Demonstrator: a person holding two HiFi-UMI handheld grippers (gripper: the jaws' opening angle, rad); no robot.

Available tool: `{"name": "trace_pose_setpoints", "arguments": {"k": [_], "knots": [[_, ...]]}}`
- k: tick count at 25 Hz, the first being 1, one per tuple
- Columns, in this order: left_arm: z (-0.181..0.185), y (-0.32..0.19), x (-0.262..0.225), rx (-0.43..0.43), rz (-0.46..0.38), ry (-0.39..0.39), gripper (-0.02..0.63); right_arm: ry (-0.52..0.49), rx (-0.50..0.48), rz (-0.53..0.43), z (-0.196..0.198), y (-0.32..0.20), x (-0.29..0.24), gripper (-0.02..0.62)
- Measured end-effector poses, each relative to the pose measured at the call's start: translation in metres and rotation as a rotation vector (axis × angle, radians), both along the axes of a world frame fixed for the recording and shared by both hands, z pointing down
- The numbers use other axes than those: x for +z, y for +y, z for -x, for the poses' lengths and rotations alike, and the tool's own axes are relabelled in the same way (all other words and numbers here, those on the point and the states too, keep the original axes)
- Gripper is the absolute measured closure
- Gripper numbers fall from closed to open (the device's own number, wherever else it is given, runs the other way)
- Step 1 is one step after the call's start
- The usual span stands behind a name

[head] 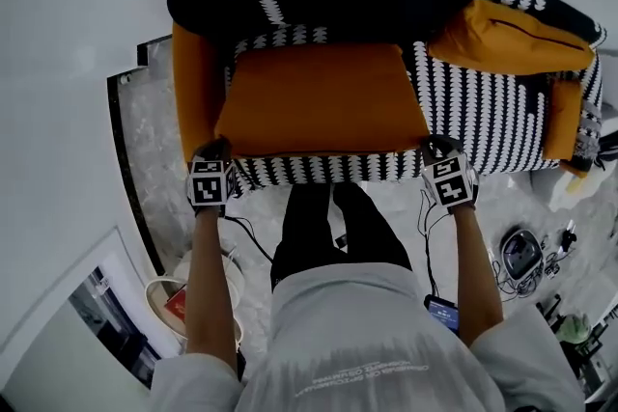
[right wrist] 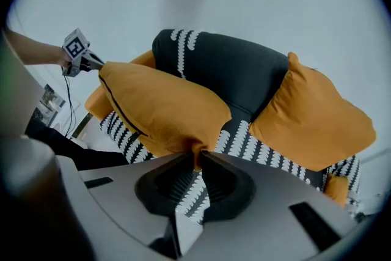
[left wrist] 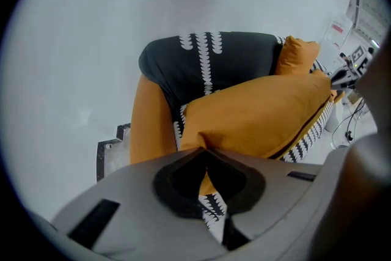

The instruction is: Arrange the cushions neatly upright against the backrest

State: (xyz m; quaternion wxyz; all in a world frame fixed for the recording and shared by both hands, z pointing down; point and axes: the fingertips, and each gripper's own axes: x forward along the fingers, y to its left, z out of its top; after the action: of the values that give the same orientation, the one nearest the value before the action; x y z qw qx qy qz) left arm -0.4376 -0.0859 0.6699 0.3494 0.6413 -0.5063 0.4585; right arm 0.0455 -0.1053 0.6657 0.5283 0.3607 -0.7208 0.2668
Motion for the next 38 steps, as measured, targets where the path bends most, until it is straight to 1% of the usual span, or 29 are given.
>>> {"name": "trace_pose_setpoints", "arguments": {"k": [4, 9, 12, 14, 18, 20, 24, 29, 35, 38], "knots": [[0.008, -0.028, -0.010, 0.010, -0.033, 0.021, 0.588, 0.028, 0.009, -0.019, 0.009, -0.027, -0.010, 0.552], [0.007, -0.070, -0.024, 0.007, -0.095, 0.062, 0.587, 0.059, 0.008, -0.057, 0.010, -0.076, -0.018, 0.552], [0.009, -0.097, -0.029, 0.002, -0.139, 0.086, 0.586, 0.063, 0.040, -0.093, 0.013, -0.102, -0.023, 0.552], [0.010, -0.116, -0.033, -0.001, -0.153, 0.093, 0.586, 0.059, 0.068, -0.118, 0.014, -0.118, -0.028, 0.552], [0.012, -0.144, -0.032, 0.003, -0.129, 0.080, 0.586, 0.048, 0.111, -0.138, 0.019, -0.146, -0.029, 0.552], [0.014, -0.159, -0.031, 0.012, -0.133, 0.073, 0.586, 0.048, 0.131, -0.151, 0.021, -0.160, -0.028, 0.552], [0.017, -0.193, -0.032, 0.021, -0.182, 0.061, 0.584, 0.036, 0.192, -0.186, 0.023, -0.193, -0.027, 0.552], [0.018, -0.232, -0.028, 0.031, -0.222, 0.039, 0.580, 0.009, 0.280, -0.183, 0.023, -0.230, -0.019, 0.552], [0.024, -0.279, -0.023, -0.004, -0.251, 0.024, 0.577, 0.042, 0.304, -0.202, 0.027, -0.272, -0.016, 0.555], [0.023, -0.296, -0.021, 0.006, -0.256, 0.012, 0.575, 0.053, 0.304, -0.213, 0.027, -0.288, -0.013, 0.555]]}}
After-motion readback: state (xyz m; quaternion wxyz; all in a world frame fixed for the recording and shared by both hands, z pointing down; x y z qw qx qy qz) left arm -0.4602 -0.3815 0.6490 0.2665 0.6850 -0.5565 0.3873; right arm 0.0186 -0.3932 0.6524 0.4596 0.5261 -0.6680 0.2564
